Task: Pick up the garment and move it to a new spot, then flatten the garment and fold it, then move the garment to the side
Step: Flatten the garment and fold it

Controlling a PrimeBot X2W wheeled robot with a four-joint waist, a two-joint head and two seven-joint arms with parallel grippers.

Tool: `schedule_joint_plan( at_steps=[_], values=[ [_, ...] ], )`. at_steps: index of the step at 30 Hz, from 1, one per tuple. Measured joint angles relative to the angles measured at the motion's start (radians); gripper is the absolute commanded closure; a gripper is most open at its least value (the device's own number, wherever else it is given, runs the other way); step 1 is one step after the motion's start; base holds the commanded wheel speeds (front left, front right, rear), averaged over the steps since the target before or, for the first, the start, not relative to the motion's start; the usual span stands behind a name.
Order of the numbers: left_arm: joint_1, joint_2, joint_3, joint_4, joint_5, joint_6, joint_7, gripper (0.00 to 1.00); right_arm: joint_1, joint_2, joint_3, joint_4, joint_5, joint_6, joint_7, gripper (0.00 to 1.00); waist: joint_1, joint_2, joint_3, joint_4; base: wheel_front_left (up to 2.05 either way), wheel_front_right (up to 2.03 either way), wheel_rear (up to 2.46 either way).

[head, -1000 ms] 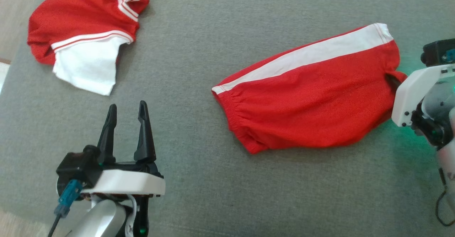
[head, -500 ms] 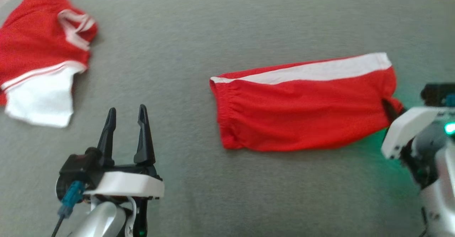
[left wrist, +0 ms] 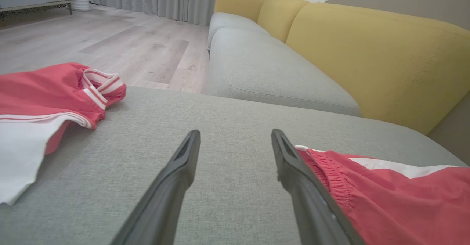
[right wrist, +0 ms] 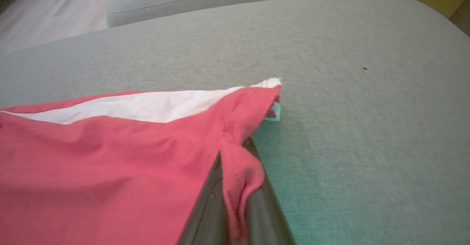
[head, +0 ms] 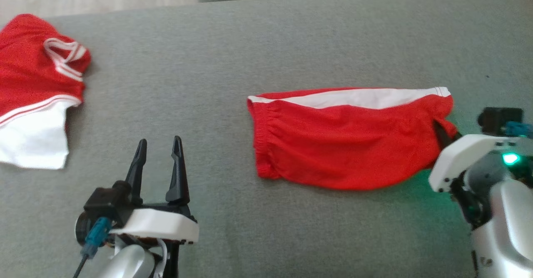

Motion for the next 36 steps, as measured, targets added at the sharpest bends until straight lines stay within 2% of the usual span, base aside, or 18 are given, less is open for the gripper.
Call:
schedule_joint_plan(
  at_steps=[4, 8, 15, 26, 27, 28, 29, 30, 36],
  values=[
    [0.002, -0.011, -0.003, 0.012, 0.0, -0.007, -0.001, 0.0, -0.029, 0.018, 0.09, -0.007, -0.01, 0.0, 0.0, 1.0, 0.0, 0.0, -0.024, 0.046, 0.0, 0.0, 0.0],
    [0.007, -0.013, -0.006, 0.013, -0.001, -0.008, -0.001, 0.0, -0.133, 0.049, 0.225, -0.006, 0.007, 0.0, 0.007, 1.0, 0.0, 0.0, -0.045, 0.099, 0.0, 0.0, 0.0],
    [0.025, -0.016, -0.008, 0.015, -0.01, -0.009, -0.01, 0.0, -0.17, 0.065, 0.429, 0.083, 0.053, 0.0, 0.031, 1.0, -0.0001, 0.0, -0.057, 0.166, 0.0, 0.0, 0.0],
    [0.026, -0.025, -0.007, 0.016, -0.01, -0.009, -0.017, 0.0, -0.179, 0.066, 0.545, 0.191, 0.09, 0.0, -0.023, 1.0, 0.0, 0.0, -0.04, 0.188, 0.0, 0.0, 0.0],
    [0.026, -0.026, -0.007, 0.016, -0.01, -0.009, -0.019, 0.0, -0.186, 0.066, 0.556, 0.194, 0.09, 0.0, -0.036, 0.84, 0.0, 0.0, -0.039, 0.186, 0.0, 0.0, 0.0],
    [0.026, -0.026, -0.007, 0.016, -0.01, -0.009, -0.019, 0.0, -0.193, 0.066, 0.566, 0.195, 0.09, 0.0, -0.051, 0.61, 0.0, 0.0, -0.038, 0.185, 0.0, 0.0, 0.0],
    [0.026, -0.027, -0.007, 0.017, -0.01, -0.009, -0.019, 0.0, -0.2, 0.066, 0.573, 0.195, 0.093, 0.0, -0.064, 0.11, 0.0001, 0.0, -0.037, 0.183, 0.0, 0.0, 0.0],
    [0.026, -0.029, -0.007, 0.019, -0.01, -0.009, -0.019, 0.0, -0.206, 0.066, 0.581, 0.195, 0.1, 0.0, -0.077, 0.0, 0.0001, 0.0, -0.037, 0.181, 0.0, 0.0, 0.0],
    [0.026, -0.03, -0.008, 0.029, -0.01, -0.009, -0.019, 0.0, -0.208, 0.067, 0.617, 0.17, 0.14, 0.0, -0.147, 0.0, 0.0, 0.0, -0.051, 0.165, 0.0, 0.0, 0.0]
  ],
)
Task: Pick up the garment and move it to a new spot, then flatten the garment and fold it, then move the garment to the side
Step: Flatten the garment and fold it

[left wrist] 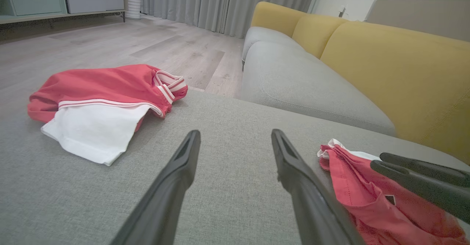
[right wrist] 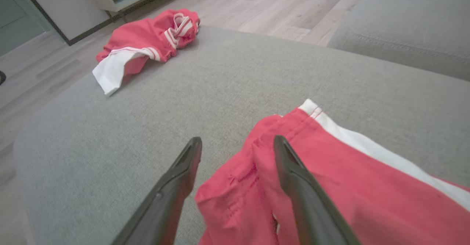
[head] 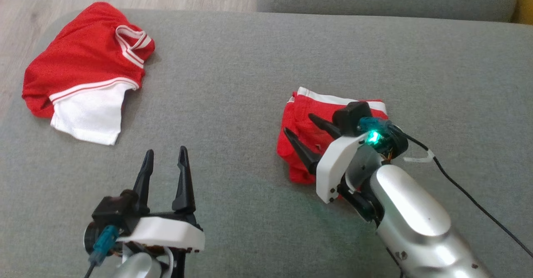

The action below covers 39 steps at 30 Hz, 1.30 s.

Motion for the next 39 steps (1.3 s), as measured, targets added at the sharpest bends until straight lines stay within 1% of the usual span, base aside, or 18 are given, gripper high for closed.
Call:
schedule_joint_plan(
  at_steps=[5, 10, 13, 14, 15, 16, 17, 18, 19, 20, 25, 28, 38, 39],
  values=[
    [0.006, 0.0, -0.005, 0.0, 0.0, 0.001, 0.0, 0.0, 0.006, -0.001, -0.033, -0.043, -0.004, 0.0, -0.047, 0.0, 0.0, 0.0, -0.018, -0.018, 0.0, 0.0, 0.0],
    [0.02, 0.001, -0.016, -0.002, 0.0, 0.002, 0.002, 0.0, 0.049, -0.016, -0.139, -0.095, -0.06, 0.0, -0.096, 0.0, -0.0001, 0.0, -0.033, -0.033, 0.0, 0.0, 0.0],
    [0.02, 0.002, -0.015, -0.01, 0.0, 0.002, 0.002, 0.0, 0.073, -0.043, -0.203, -0.112, -0.099, 0.0, -0.108, 0.0, -0.0001, 0.0, -0.033, -0.036, 0.0, 0.0, 0.0],
    [0.02, 0.002, -0.015, -0.013, 0.0, 0.003, 0.002, 0.0, 0.08, -0.055, -0.218, -0.112, -0.113, 0.0, -0.108, 0.05, -0.0001, 0.0, -0.032, -0.036, 0.0, 0.0, 0.0],
    [0.02, 0.002, -0.015, -0.016, 0.0, 0.003, 0.002, 0.0, 0.088, -0.066, -0.233, -0.112, -0.121, 0.0, -0.108, 0.36, -0.0001, 0.0, -0.029, -0.035, 0.0, 0.0, 0.0],
    [0.02, 0.003, -0.014, -0.017, 0.0, 0.003, 0.002, 0.0, 0.094, -0.077, -0.241, -0.11, -0.127, 0.0, -0.106, 0.61, -0.0001, 0.0, -0.027, -0.033, 0.0, 0.0, 0.0],
    [0.02, 0.003, -0.014, -0.018, 0.0, 0.006, 0.002, 0.0, 0.101, -0.089, -0.24, -0.109, -0.128, 0.0, -0.097, 0.8, -0.0001, 0.0, -0.023, -0.031, 0.0, 0.0, 0.0],
    [0.02, 0.004, -0.013, -0.019, 0.0, 0.01, 0.002, 0.0, 0.107, -0.1, -0.238, -0.103, -0.127, 0.0, -0.092, 0.8, -0.0001, 0.0, -0.019, -0.028, 0.0, 0.0, 0.0],
    [0.02, 0.005, -0.012, -0.019, 0.0, 0.011, 0.002, 0.0, 0.11, -0.107, -0.237, -0.093, -0.122, 0.0, -0.088, 0.93, 0.0, 0.0, -0.014, -0.026, 0.0, 0.0, 0.0],
    [0.02, 0.005, -0.011, -0.02, 0.0, 0.011, 0.002, 0.0, 0.112, -0.115, -0.232, -0.083, -0.119, 0.0, -0.083, 1.0, 0.0, 0.0, -0.01, -0.023, 0.0, 0.0, 0.0],
    [0.018, 0.005, -0.009, -0.02, 0.0, 0.011, 0.002, 0.0, 0.114, -0.143, -0.173, -0.013, -0.068, 0.0, -0.072, 1.0, 0.0, 0.0, 0.015, -0.004, 0.0, 0.0, 0.0],
    [0.017, 0.005, -0.004, -0.019, 0.0, 0.01, 0.001, 0.0, 0.112, -0.149, -0.108, 0.012, -0.05, 0.0, -0.067, 1.0, 0.0, 0.0, 0.022, 0.005, 0.0, 0.0, 0.0],
    [0.016, 0.005, 0.001, -0.016, 0.0, 0.01, 0.0, 0.0, 0.084, -0.144, 0.17, -0.014, 0.056, 0.0, -0.072, 1.0, 0.0, 0.0, 0.028, 0.011, 0.0, 0.0, 0.0],
    [0.016, 0.005, 0.001, -0.016, 0.0, 0.01, 0.0, 0.0, 0.084, -0.144, 0.17, -0.014, 0.056, 0.0, -0.072, 1.0, 0.0, 0.0, 0.028, 0.011, 0.0, 0.0, 0.0]
  ],
)
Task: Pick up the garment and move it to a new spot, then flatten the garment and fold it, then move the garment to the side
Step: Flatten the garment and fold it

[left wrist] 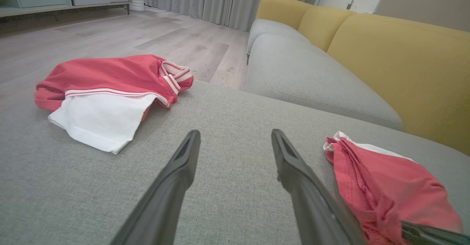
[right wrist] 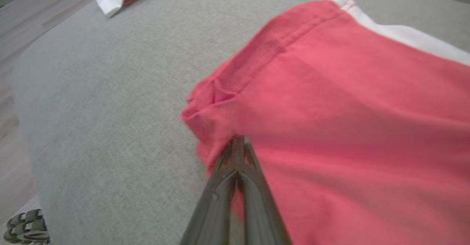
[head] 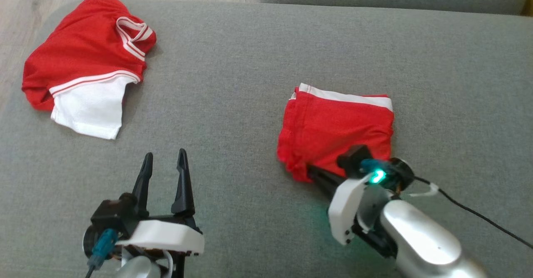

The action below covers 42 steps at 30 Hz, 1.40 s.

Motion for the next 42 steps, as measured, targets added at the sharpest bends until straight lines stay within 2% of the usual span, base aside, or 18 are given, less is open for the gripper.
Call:
schedule_joint_plan(
  at_steps=[11, 15, 19, 20, 21, 22, 23, 24, 25, 37, 42],
  values=[
    [-0.001, -0.001, 0.0, 0.001, 0.0, 0.0, 0.0, 0.0, -0.045, 0.0, 0.166, 0.013, 0.051, 0.0, -0.009, 1.0, 0.0, 0.0, 0.003, -0.008, 0.0, 0.0, 0.0],
    [-0.001, -0.001, 0.0, 0.005, 0.0, 0.0, 0.0, 0.0, -0.047, 0.002, 0.165, 0.023, 0.067, 0.0, -0.049, 1.0, 0.0, 0.0, 0.0, -0.016, 0.0, 0.0, 0.0],
    [-0.001, -0.001, 0.002, 0.019, -0.008, -0.001, -0.001, 0.0, -0.061, 0.009, 0.111, 0.017, 0.066, 0.0, -0.109, 1.0, 0.0, 0.0, -0.015, -0.026, 0.0, 0.0, 0.0],
    [-0.001, -0.001, 0.003, 0.024, -0.01, -0.001, -0.001, 0.0, -0.064, 0.011, 0.091, 0.009, 0.064, 0.0, -0.125, 0.97, 0.0, 0.0, -0.021, -0.029, 0.0, 0.0, 0.0],
    [-0.001, -0.001, 0.005, 0.029, -0.01, -0.001, -0.002, 0.0, -0.063, 0.013, 0.069, -0.001, 0.059, 0.0, -0.141, 0.82, 0.0, 0.0, -0.028, -0.032, 0.0, 0.0, 0.0],
    [-0.001, -0.001, 0.006, 0.034, -0.01, -0.002, -0.002, 0.0, -0.062, 0.015, 0.047, -0.011, 0.054, 0.0, -0.155, 0.82, 0.0, 0.0, -0.034, -0.035, 0.0, 0.0, 0.0],
    [-0.001, -0.001, 0.006, 0.037, -0.01, -0.008, -0.002, 0.0, -0.06, 0.017, 0.023, -0.021, 0.047, 0.0, -0.169, 0.56, 0.0, 0.0, -0.042, -0.038, 0.0, 0.0, 0.0],
    [-0.001, -0.001, 0.006, 0.041, -0.01, -0.009, -0.005, 0.0, -0.057, 0.02, -0.006, -0.031, 0.038, 0.0, -0.181, 0.22, 0.0, 0.0, -0.05, -0.042, 0.0, 0.0, 0.0],
    [-0.001, -0.001, 0.006, 0.047, -0.01, -0.011, -0.008, 0.0, -0.051, 0.023, -0.04, -0.042, 0.03, 0.0, -0.192, 0.0, 0.0, 0.0, -0.058, -0.045, 0.0, 0.0, 0.0],
    [0.041, -0.018, -0.006, 0.118, -0.01, -0.041, -0.018, 0.0, 0.271, 0.126, -0.495, -0.177, -0.197, 0.0, -0.221, 0.0, -0.0002, 0.0, -0.166, -0.093, 0.0, 0.0, 0.0],
    [0.089, -0.021, -0.006, 0.134, -0.011, -0.053, -0.019, 0.0, 0.405, 0.156, -0.627, -0.275, -0.297, 0.0, -0.218, 0.0, -0.0002, 0.0, -0.19, -0.1, 0.0, 0.0, 0.0]
  ],
)
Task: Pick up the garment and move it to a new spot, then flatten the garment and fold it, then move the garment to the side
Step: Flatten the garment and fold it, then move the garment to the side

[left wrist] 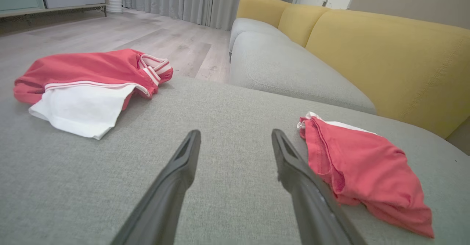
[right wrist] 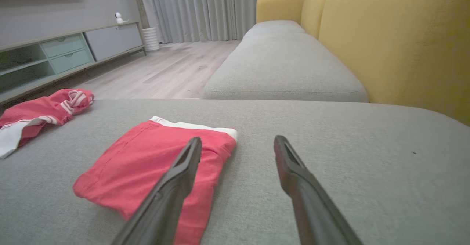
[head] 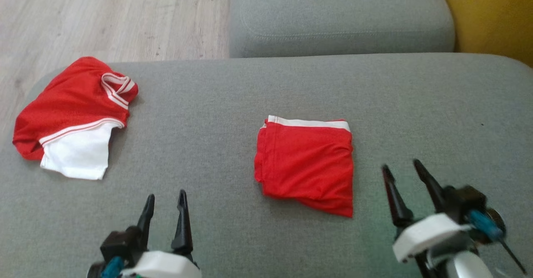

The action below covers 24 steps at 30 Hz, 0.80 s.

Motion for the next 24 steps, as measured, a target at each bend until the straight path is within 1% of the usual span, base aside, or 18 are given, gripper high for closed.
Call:
schedule_joint_plan(
  at_steps=[2, 7, 24],
  values=[
    [0.016, 0.0, 0.001, 0.003, -0.009, 0.0, 0.0, 0.0, 0.042, 0.006, -0.022, -0.043, -0.002, 0.0, 0.011, 0.0, 0.0, 0.0, -0.008, -0.001, 0.0, 0.0, 0.0],
    [0.063, 0.0, 0.012, 0.014, -0.01, 0.0, -0.004, 0.0, 0.113, 0.014, -0.028, -0.107, 0.043, 0.0, 0.02, 0.0, -0.0001, 0.0, -0.021, -0.005, 0.0, 0.0, 0.0],
    [0.075, 0.001, 0.013, 0.001, -0.01, 0.0, -0.007, 0.0, 0.133, 0.014, -0.04, -0.123, 0.055, 0.0, 0.044, 0.0, 0.0002, 0.0, -0.027, 0.005, 0.0, 0.0, 0.0]
  ],
)
